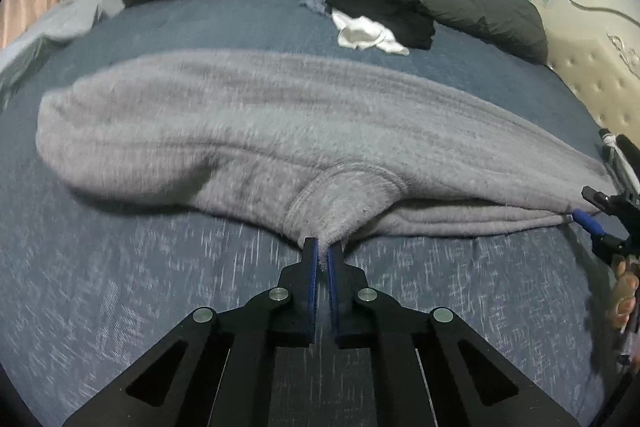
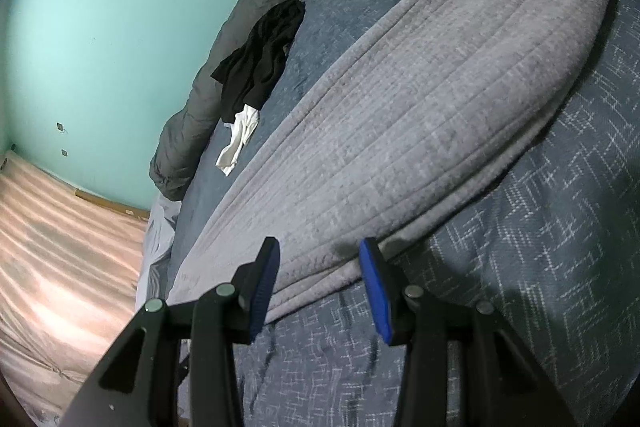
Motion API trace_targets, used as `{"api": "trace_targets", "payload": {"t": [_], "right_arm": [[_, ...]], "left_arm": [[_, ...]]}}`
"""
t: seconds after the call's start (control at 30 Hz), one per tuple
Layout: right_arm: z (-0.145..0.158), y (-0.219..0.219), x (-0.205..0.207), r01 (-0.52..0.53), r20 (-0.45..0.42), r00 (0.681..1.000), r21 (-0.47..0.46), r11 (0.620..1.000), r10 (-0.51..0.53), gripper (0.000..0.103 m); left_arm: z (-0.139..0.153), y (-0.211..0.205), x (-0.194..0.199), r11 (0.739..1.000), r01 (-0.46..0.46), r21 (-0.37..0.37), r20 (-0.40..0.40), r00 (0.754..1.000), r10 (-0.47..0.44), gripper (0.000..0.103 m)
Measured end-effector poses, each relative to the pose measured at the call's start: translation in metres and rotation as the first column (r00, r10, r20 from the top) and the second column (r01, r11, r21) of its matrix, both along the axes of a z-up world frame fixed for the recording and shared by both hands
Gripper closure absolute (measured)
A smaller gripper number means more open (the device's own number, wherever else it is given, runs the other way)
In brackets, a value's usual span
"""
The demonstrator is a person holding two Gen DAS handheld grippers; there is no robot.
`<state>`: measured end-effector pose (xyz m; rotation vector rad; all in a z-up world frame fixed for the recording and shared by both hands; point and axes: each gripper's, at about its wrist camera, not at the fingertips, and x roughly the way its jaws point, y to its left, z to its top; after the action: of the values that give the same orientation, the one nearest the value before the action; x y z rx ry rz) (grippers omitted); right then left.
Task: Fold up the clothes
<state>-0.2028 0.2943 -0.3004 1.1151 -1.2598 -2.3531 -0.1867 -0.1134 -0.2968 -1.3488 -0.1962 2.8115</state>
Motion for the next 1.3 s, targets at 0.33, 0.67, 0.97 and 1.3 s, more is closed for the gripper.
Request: {"api": "trace_targets", "payload": {"t": [0.33,0.67,0.97,1.3], "right_arm": [[-0.004,0.001,-0.002,0.005,0.008,1.000,-0.002,1.000,-0.005,0.061],[-0.006,0.003,-0.003,0.015,0.011,1.000,-0.016,1.000,-0.015,0.061],[-0.009,0.006,-0.004,0.020,0.021,1.000,-0.023,1.000,-0.019,0.061],[-0.010,0.007,-0.004,0.024,0.022,0.999,-0.035,0.999,-0.024,0.061]], "left_arm": [[0.010,0.024,-0.004,0.997,0.050,-0.052,-0.030,0.998,-0.051,0.091],[0.013,0.031,-0.008,0.990,0.054,-0.131,-0.047,0.997,-0.061,0.057],[0.009,0.025,-0.025,0.980,0.047,-0.192,-0.047,0.997,-0.057,0.059],[0.000,0.009,-0.006,0.990,0.070,-0.118,-0.002,0.997,-0.071,0.092]]}}
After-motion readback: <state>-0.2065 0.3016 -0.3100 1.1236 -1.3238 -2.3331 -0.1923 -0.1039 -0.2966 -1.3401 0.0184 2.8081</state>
